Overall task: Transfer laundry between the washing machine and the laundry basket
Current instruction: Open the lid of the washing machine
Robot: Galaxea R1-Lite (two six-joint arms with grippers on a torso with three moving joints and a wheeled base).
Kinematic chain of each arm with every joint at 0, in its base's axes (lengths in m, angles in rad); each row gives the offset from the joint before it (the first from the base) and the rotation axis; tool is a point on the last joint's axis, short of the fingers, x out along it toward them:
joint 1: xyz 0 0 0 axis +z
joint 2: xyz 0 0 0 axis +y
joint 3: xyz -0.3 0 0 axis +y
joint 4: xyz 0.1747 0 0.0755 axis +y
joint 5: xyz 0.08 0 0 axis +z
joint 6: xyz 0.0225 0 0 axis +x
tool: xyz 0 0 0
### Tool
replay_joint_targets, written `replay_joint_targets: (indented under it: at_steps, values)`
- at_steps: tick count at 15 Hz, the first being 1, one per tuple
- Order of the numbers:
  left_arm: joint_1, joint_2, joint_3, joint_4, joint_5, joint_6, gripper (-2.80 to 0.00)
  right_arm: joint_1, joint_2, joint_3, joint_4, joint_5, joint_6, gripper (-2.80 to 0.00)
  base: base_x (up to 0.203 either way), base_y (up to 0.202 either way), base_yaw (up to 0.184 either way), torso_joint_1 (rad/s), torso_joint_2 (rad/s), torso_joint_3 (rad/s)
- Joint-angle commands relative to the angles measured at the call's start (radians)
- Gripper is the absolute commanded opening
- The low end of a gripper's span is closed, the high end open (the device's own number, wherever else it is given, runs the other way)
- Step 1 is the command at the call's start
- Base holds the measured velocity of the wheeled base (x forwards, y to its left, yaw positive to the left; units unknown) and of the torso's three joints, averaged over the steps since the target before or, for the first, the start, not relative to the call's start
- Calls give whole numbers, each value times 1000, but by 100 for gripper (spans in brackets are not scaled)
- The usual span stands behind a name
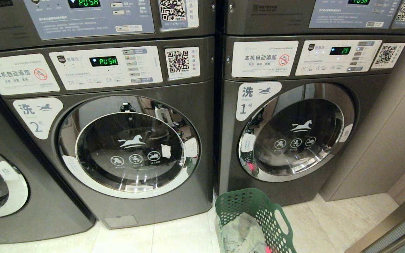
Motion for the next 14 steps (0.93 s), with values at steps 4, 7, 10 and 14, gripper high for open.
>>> replay_joint_targets:
  at_steps: [4, 7, 10, 14]
  values:
    - [0, 3, 0, 1, 1, 1, -280, 0, 2, 0, 0, 0, -1, -280, 0, 0, 0, 0, 0, 0]
    - [0, 1, 0, 1, 1, 0, -280, 0, 2, 0, 0, 0, -1, -280, 1, -69, 6, 1, 4, 2]
    - [0, 1, 0, 1, 1, 0, -280, 0, 2, 0, 0, 0, -1, -280, 0, -196, 1, 4, 3, 1]
    - [0, 1, 0, 1, 1, 0, -280, 0, 2, 0, 0, 0, -1, -280, 0, -193, 2, 3, 3, 2]
